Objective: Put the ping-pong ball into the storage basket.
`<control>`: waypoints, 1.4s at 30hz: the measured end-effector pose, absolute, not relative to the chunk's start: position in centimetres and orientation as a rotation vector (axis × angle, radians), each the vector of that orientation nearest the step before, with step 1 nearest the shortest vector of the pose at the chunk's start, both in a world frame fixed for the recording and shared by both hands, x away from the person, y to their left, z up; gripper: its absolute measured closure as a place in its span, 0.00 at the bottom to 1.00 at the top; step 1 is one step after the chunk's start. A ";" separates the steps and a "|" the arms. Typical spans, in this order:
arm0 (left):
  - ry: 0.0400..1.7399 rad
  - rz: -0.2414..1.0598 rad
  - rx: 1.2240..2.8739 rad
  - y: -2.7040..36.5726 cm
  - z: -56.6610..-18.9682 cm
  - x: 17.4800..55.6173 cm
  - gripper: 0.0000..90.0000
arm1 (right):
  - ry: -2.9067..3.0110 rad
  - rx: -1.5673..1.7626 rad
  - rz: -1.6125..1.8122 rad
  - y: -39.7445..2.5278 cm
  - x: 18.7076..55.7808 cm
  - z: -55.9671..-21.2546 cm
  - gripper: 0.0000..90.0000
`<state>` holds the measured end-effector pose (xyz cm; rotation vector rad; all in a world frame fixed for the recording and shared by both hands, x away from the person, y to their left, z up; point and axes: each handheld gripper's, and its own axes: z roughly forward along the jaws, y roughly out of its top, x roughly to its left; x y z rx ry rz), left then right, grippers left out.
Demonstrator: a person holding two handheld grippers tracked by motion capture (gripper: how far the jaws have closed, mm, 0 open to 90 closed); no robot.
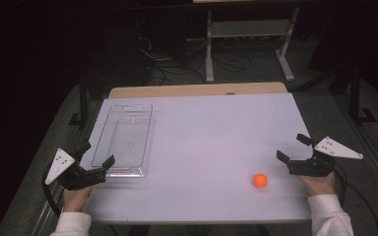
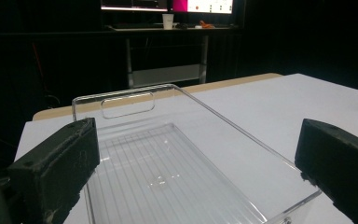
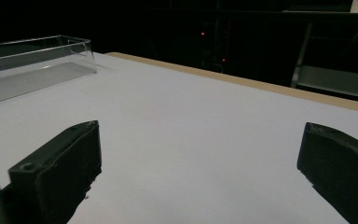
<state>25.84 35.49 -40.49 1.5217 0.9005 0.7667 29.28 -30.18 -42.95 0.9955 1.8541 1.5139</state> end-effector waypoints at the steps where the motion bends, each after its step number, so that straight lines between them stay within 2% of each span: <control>1: 0.901 0.767 1.522 35.5 -40.5 25.8 0.00 | 1.851 0.998 1.514 -30.2 29.3 -42.9 0.00; 20: 0.914 0.786 1.522 35.0 -39.9 25.5 0.00 | 1.824 1.004 1.519 -30.5 29.2 -42.8 0.00; 42: 0.854 0.787 1.654 33.6 -38.7 26.2 0.00 | 1.843 0.993 1.517 -30.1 29.4 -42.9 0.00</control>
